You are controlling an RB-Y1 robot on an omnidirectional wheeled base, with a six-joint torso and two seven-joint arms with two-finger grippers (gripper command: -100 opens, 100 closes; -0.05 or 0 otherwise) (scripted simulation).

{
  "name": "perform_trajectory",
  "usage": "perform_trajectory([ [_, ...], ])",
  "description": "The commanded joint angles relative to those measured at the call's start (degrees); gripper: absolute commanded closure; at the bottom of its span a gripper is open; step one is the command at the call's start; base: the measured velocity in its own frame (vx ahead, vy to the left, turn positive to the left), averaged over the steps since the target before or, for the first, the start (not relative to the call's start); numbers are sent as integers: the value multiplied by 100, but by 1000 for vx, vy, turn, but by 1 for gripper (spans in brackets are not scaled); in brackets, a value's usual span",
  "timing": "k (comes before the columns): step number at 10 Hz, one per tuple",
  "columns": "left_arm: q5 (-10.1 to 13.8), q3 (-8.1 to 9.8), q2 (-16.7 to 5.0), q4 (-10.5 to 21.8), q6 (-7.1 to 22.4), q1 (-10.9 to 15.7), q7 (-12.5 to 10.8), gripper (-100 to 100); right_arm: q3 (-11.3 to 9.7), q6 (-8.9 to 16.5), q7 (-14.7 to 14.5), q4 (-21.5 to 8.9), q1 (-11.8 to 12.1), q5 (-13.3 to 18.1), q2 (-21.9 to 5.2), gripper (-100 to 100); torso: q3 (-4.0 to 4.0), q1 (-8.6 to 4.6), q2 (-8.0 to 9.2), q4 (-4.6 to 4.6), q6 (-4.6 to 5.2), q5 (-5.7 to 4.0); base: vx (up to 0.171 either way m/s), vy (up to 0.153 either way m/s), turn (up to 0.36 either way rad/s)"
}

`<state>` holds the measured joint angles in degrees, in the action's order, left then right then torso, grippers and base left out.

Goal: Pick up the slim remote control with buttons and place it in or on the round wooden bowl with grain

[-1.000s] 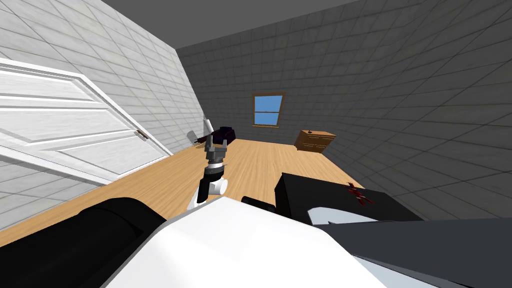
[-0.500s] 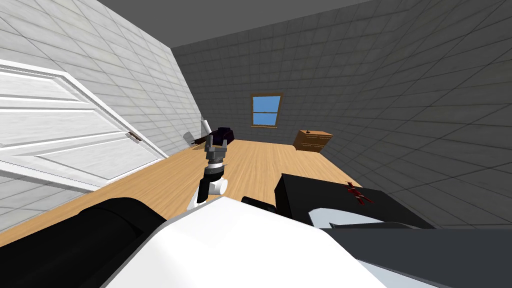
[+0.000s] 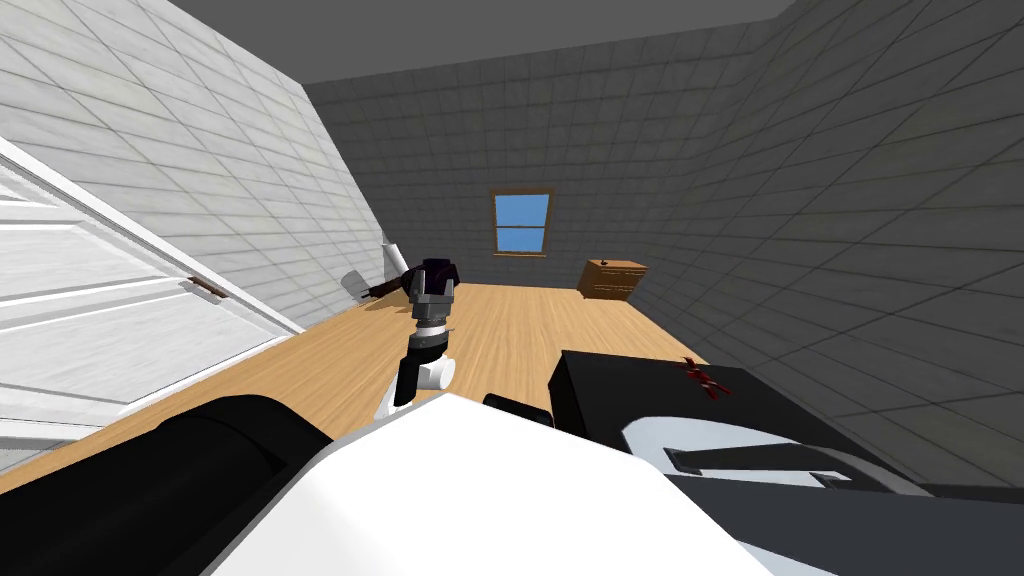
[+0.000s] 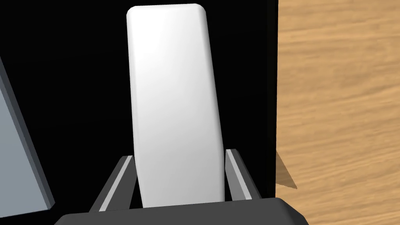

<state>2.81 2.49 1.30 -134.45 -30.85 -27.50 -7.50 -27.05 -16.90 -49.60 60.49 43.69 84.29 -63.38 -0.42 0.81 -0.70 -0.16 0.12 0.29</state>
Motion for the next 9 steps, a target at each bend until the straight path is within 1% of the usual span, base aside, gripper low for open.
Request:
perform_trajectory([
  [1,0,0,0,0,0,0,0,0,169,-98,-3,113,130,-5,-173,100,0,0,0,0,0,0,129,108,-82],
  [2,0,0,0,0,0,1,0,0,223,-134,-7,163,185,-22,-309,100,3,-2,8,0,-3,5,105,79,-27],
  [3,0,0,0,0,0,1,0,0,246,-149,-12,188,213,-33,-380,100,6,-12,13,1,-7,1,92,47,-15],
  [4,0,0,-1,0,0,1,0,0,246,-149,-12,188,213,-33,-380,100,9,-27,19,2,-10,-1,43,14,3],
  [6,0,0,-1,0,0,2,0,0,313,-199,-38,304,301,-82,-619,100,20,-41,40,5,-14,-7,42,32,-7],
  [7,0,0,-1,0,0,2,0,0,309,-237,-52,490,339,-178,-737,100,20,-34,39,6,-15,-5,61,78,22],
  [8,0,0,0,0,0,2,0,0,295,-243,-49,553,343,-217,-752,100,19,-20,34,8,-22,-9,37,97,56],
  [9,0,-1,0,0,0,2,0,0,249,-251,-34,697,343,-316,-767,100,23,-12,40,11,-24,-7,7,91,98],
])
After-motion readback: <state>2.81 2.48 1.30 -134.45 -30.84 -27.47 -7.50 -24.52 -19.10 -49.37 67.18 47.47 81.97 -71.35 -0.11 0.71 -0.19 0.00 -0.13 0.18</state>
